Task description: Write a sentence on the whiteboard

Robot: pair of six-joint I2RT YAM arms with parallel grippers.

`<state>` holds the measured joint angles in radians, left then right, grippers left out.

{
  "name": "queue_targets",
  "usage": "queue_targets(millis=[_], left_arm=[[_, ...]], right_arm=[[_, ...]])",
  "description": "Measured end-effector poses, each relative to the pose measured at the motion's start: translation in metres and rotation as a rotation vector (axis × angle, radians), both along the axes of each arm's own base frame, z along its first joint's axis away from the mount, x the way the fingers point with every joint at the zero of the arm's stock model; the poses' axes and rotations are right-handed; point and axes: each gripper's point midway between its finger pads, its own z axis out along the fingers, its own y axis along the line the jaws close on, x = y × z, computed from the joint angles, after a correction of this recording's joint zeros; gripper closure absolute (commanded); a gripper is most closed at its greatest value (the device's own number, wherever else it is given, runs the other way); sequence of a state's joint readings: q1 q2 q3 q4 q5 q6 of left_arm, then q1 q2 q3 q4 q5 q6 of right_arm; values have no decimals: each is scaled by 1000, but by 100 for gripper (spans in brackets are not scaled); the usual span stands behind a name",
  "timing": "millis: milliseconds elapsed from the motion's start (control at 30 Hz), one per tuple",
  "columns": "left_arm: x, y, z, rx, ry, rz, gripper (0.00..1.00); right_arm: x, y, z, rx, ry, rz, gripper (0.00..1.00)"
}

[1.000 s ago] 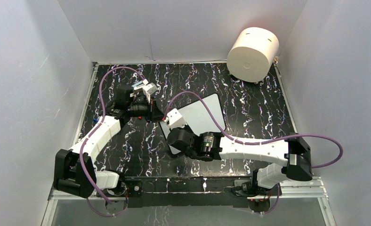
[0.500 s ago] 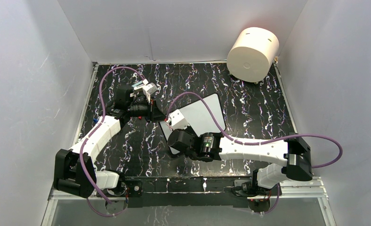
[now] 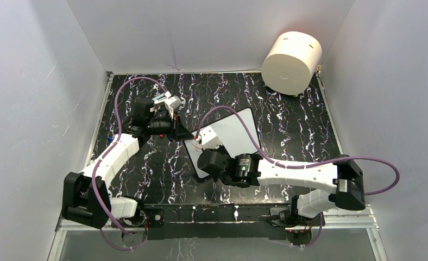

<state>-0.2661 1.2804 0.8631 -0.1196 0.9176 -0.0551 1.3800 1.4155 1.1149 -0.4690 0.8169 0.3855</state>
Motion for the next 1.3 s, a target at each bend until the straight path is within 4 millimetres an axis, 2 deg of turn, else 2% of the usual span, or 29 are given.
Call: queue_targets(millis=[267, 1300], left_arm=[[0, 0, 0, 0, 0, 0, 100], [0, -1, 0, 1, 1, -2, 100]], right_arm=[[4, -1, 9, 33, -24, -14, 100], [14, -5, 8, 36, -29, -38, 100]])
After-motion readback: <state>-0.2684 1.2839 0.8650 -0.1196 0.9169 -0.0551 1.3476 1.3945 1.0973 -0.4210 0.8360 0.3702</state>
